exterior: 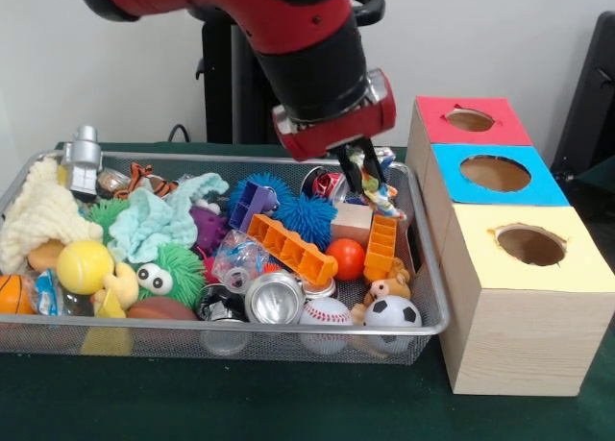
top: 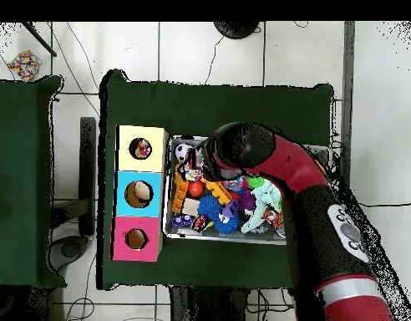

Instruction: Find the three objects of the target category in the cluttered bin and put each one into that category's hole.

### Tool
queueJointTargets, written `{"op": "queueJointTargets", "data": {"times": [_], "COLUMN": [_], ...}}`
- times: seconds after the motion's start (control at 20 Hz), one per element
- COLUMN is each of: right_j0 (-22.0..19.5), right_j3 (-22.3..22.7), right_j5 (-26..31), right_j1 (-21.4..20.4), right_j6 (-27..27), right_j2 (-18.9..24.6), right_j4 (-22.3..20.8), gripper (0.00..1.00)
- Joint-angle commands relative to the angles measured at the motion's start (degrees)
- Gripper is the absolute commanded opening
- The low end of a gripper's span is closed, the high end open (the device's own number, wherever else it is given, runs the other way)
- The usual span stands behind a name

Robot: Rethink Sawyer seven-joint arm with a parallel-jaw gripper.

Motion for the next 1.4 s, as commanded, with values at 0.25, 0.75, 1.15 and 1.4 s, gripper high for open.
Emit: {"op": "queueJointTargets", "data": {"times": [0.25, 0.75, 1.15, 1.4], "right_j0": [-10.67, -16.98, -17.51, -14.69], "right_j3": [16.13, 18.22, 17.25, 14.18], "right_j5": [-15.41, -22.34, -24.18, -24.44], "right_j1": [0.07, 6.42, 8.79, 8.74], "right_j6": [-9.25, -4.42, -2.47, -1.16], "right_j2": [21.95, 33.26, 35.38, 31.73], "right_j4": [2.09, -2.4, -4.38, -8.24], "gripper": [0.0, 0.0, 0.0, 0.0]}}
